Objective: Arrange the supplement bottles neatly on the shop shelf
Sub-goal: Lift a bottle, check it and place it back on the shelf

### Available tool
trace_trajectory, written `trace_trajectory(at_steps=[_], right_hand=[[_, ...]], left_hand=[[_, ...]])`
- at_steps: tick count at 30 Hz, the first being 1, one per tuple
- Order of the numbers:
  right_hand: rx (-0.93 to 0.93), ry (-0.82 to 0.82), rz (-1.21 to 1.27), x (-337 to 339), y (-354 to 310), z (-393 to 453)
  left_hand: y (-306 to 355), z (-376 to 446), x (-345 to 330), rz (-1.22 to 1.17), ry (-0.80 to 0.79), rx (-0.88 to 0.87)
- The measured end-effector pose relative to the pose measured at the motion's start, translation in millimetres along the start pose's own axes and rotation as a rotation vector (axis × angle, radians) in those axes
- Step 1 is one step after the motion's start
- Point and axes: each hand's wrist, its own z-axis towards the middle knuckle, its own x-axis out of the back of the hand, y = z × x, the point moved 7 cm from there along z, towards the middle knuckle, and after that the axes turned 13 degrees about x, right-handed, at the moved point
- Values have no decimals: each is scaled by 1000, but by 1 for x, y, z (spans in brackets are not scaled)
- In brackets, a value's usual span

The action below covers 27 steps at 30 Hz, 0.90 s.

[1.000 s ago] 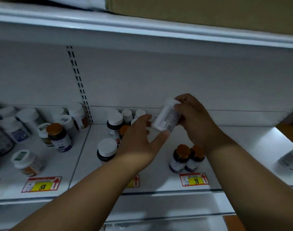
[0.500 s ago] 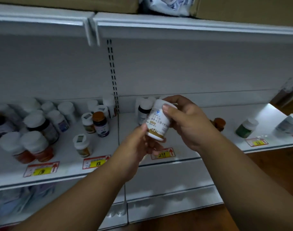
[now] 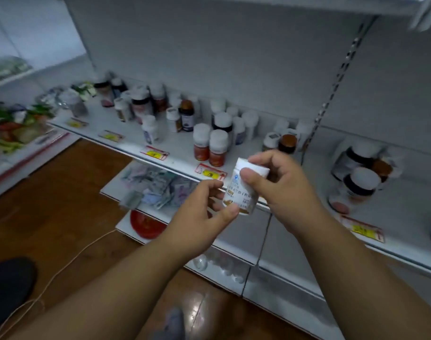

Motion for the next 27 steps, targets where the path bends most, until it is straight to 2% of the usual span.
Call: trace_trajectory(at_steps=[7,14,18,23,27], right_hand=[[69,-170,-26,-159,-8,46],[62,-224,-40,-325,-12,113],[55,-233,-75,-367,-8,145],[48,-225,-138,-392,22,194],[68,-277,-169,-424,48,243]], left_hand=[[-63,3,138,-16,140,32],[-108,31,308,98,243,28],[-121,62,355,162,225,12],[-133,128,380,233,196,-18],[-137,180,412,282,229,-17]])
